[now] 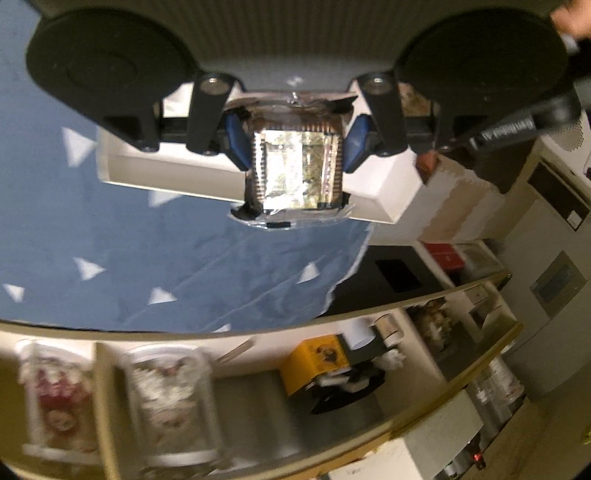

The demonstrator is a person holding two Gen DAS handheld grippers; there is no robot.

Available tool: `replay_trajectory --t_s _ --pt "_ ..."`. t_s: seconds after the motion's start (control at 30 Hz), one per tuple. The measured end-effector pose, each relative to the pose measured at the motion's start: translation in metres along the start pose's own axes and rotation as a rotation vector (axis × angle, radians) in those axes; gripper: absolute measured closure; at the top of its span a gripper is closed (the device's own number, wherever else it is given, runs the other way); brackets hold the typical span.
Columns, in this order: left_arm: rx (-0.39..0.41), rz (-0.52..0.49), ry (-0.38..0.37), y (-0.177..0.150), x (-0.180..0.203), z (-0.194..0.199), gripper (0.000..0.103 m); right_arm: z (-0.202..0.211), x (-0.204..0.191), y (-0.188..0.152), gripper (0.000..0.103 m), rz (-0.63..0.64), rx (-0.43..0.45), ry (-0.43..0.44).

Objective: Organize snacks
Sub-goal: 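Lift both held packets and carry them over the white tray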

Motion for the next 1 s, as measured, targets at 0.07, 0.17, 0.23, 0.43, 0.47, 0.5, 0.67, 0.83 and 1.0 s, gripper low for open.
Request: replay_trajectory --t_s 0.07,0.17,0.23,0.43,0.47,0.5,0.67,0.83,1.0 --pt "0.007 0.041 0.009 -0.002 -0.005 -0.003 0.059 -0.012 -0.011 0.003 0.043 0.004 -0.019 0.022" --pt "0.015 0.112 0.020 -0.005 -0.015 -0.010 0.059 -0.034 -0.029 0.008 0.043 0.030 -0.053 0.039" --pt "0.014 0.181 0.010 -0.007 -0.022 -0.014 0.059 -0.044 -0.036 0.007 0.043 0.036 -0.077 0.044" --pt "0.060 0.252 0.025 0.001 -0.036 -0.007 0.059 -0.073 -0.039 0.001 0.043 -0.076 -0.147 0.124" --pt "0.060 0.258 0.024 0.001 -0.037 -0.006 0.059 -0.077 -0.039 0.001 0.043 -0.112 -0.165 0.141" --pt "0.059 0.260 0.024 0.002 -0.038 -0.006 0.059 -0.082 -0.037 -0.001 0.043 -0.159 -0.188 0.160" --pt "0.039 0.231 0.018 0.003 -0.031 -0.010 0.059 -0.090 -0.036 -0.009 0.043 -0.183 -0.198 0.145" --pt "-0.011 0.120 -0.006 0.009 -0.014 -0.029 0.059 -0.078 -0.022 -0.008 0.043 -0.150 -0.178 0.052" --pt "-0.076 -0.043 -0.024 0.020 0.006 -0.053 0.059 -0.067 0.004 -0.013 0.043 -0.176 -0.176 0.017"
Point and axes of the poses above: each gripper's, at about its wrist camera, not at the fingertips, and z roughly against the way its jaws point, x to its right, y to its top, the point moved 4 cm from there along -z, roughly the way its jaws point, and after that the axes turned 9 degrees about -y, right-handed, at the moved point
